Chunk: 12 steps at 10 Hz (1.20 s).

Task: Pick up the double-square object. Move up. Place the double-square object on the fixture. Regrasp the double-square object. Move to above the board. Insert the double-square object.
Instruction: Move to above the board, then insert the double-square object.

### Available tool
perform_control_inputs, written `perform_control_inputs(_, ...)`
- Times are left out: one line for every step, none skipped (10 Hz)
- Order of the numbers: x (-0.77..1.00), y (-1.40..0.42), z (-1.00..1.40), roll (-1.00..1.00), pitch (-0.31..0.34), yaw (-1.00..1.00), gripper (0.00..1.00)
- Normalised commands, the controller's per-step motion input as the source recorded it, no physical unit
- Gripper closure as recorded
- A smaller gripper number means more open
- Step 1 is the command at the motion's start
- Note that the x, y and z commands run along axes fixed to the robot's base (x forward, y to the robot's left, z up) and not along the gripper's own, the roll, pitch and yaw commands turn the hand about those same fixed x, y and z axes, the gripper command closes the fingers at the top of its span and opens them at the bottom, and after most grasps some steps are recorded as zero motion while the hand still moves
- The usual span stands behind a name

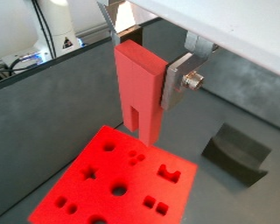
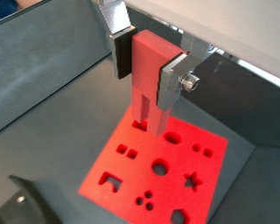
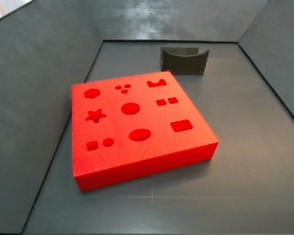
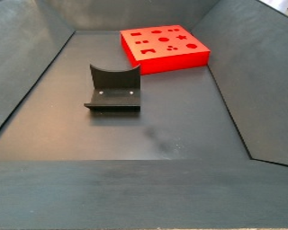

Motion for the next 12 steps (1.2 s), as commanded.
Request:
perform_control_inputs(-0.06, -0.04, 0.01, -0.24, -0.013, -0.01, 1.00)
perform_control_inputs(0.00, -0.04, 0.00, 0.04, 0.000, 0.00, 1.00)
perform_control_inputs(0.00, -0.02, 0.00, 0.00, 0.000, 0.00, 1.00)
perform_control_inputs(0.00, 0.00, 0.00, -0.01, 0.000, 0.00, 1.00)
perform_control_inputs(0.00, 0.00, -0.25, -0.02, -0.004, 0.13, 1.00)
perform_control_inputs(0.49, 0.04, -0.40, -0.02, 0.000, 0.20, 1.00)
perform_control_inputs(0.63, 0.13, -0.50, -0.02, 0.010, 0.31, 1.00)
perform_control_inputs(0.63, 0.13, -0.61, -0.01, 0.011, 0.35, 1.00)
perform_control_inputs(0.48, 0.11, -0.60, 0.00, 0.000, 0.50, 1.00)
perform_control_inputs(0.34, 0.10, -0.55, 0.00, 0.000, 0.61, 1.00)
perform_control_inputs(0.15, 0.03, -0.52, 0.00, 0.000, 0.70, 1.00)
perform_control_inputs(0.01, 0.03, -0.57, 0.00, 0.000, 0.74, 1.00)
